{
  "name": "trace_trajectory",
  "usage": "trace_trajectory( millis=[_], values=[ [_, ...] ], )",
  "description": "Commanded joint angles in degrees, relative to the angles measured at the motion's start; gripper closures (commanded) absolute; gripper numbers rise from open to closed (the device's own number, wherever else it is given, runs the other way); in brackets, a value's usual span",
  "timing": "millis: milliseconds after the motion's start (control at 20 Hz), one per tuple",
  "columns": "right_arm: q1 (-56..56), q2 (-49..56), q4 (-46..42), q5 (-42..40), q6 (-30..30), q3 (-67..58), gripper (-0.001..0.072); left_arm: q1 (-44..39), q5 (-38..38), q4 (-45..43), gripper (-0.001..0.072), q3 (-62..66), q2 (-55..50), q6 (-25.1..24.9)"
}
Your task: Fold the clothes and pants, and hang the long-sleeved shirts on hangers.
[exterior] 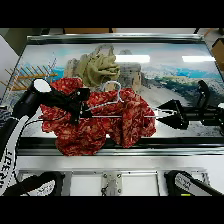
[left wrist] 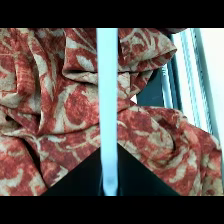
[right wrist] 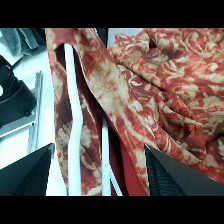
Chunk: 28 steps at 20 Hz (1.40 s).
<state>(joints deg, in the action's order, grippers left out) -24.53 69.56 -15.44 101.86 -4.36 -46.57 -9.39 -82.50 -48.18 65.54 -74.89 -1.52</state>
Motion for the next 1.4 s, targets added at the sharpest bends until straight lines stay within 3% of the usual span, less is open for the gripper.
trace_trajectory(
  millis=[0, 50, 100, 300, 350, 750, 800, 950, 1150, 1200, 1250, 1350],
  values=[
    [1.51, 1.53, 1.31, -0.09, -0.42, 0.0, 0.0102, -0.02, -0.02, 0.17, 0.0695, 0.02, -0.02, 0.04],
    [1.53, 1.53, 1.29, -0.07, -0.42, 0.0, 0.0102, -0.02, 0.02, 0.17, 0.0694, 0.02, -0.02, 0.07],
    [1.44, 1.53, 1.73, -0.04, -0.42, 0.02, 0.0698, -0.02, 0.02, 0.17, 0.0695, 0.02, -0.02, 0.04],
    [1.42, 1.53, 1.75, -0.02, -0.39, 0.02, 0.0697, 0.02, 0.17, 0.17, 0.0694, 0.02, -0.02, 0.04],
    [1.42, 1.53, 1.7, 0.0, -0.42, 0.0, 0.0701, 1.81, 2.71, -0.26, 0.0203, 0.02, 0.0, 10.71],
    [1.42, 1.51, 1.75, -0.07, -0.42, 0.0, 0.0702, 8.41, 5.33, -0.24, 0.0204, 0.04, 3.74, 24.76],
    [1.42, 1.16, 1.81, -0.22, -0.39, -0.02, 0.0703, 12.02, 9.33, -0.24, 0.0204, 0.04, 7.43, 31.85],
    [1.29, -1.31, 5.29, -2.16, 1.36, -0.66, 0.0703, 19.04, 13.18, -0.31, 0.0204, -0.02, 14.84, 43.56],
    [1.29, -4.2, 5.49, -5.86, 3.08, -1.42, 0.0704, 21.64, 11.34, -0.37, 0.0217, -0.04, 19.76, 50.99],
    [1.29, -5.29, 6.01, -7.21, 3.1, -1.42, 0.0704, 21.64, 11.43, -0.42, 0.0224, -0.15, 20.59, 56.46],
    [1.29, -6.54, 7.93, -8.94, 3.13, -1.42, 0.0704, 21.64, 12.9, -2.12, 0.0224, -1.86, 21.75, 65.61],
    [1.31, -7.61, 12.24, -10.47, 4.44, -1.42, 0.0705, 21.64, 15.54, -3.32, 0.0224, -7.43, 23.67, 71.28]
  ],
)
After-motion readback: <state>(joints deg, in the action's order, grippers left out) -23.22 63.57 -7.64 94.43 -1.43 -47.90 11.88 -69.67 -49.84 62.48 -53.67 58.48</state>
